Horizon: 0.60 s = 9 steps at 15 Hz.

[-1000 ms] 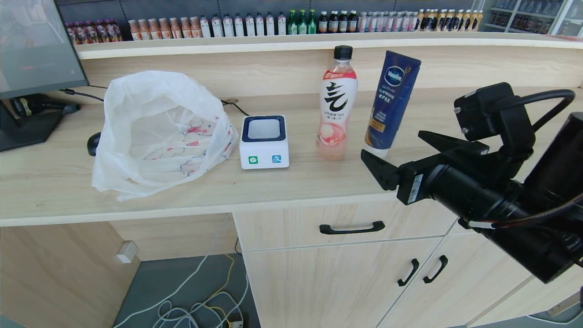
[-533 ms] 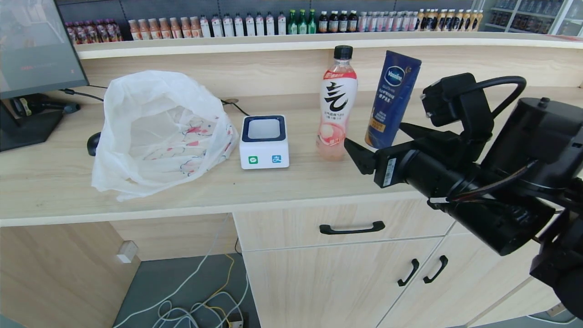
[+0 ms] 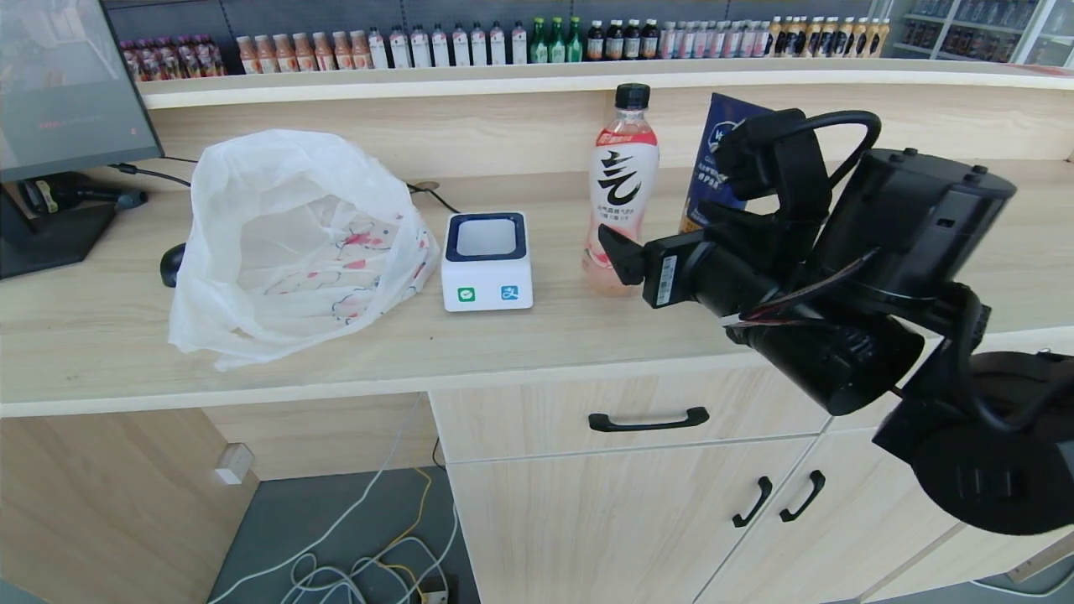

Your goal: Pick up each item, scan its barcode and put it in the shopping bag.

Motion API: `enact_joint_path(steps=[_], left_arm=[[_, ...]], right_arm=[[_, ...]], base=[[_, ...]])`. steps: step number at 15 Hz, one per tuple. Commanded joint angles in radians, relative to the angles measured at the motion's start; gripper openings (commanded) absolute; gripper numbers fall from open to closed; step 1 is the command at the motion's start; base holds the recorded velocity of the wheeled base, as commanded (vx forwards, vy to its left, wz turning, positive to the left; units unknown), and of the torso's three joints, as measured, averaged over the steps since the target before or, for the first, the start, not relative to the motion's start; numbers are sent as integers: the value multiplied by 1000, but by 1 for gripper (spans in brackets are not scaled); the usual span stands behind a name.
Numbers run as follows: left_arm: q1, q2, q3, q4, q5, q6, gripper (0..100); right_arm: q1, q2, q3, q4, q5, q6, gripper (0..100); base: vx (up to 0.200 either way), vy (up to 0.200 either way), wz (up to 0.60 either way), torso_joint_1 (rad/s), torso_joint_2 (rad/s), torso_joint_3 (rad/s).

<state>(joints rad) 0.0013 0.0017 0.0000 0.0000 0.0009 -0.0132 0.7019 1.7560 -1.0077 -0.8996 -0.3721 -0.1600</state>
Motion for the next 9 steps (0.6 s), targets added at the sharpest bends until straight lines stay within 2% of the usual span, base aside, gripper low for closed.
enact_joint_path(steps=[1, 4, 9], left_arm=[[0, 0, 0, 0, 1, -1, 100], [0, 0, 0, 0, 1, -1, 100], [0, 0, 0, 0, 1, -1, 100]], right_arm=[[5, 73, -63, 8, 1, 0, 100], [-24, 117, -83, 10, 2, 19, 100], [-58, 174, -206, 50, 6, 28, 100]], base=[[0, 0, 0, 0, 0, 0], [0, 0, 0, 0, 0, 0], [0, 0, 0, 0, 0, 0]])
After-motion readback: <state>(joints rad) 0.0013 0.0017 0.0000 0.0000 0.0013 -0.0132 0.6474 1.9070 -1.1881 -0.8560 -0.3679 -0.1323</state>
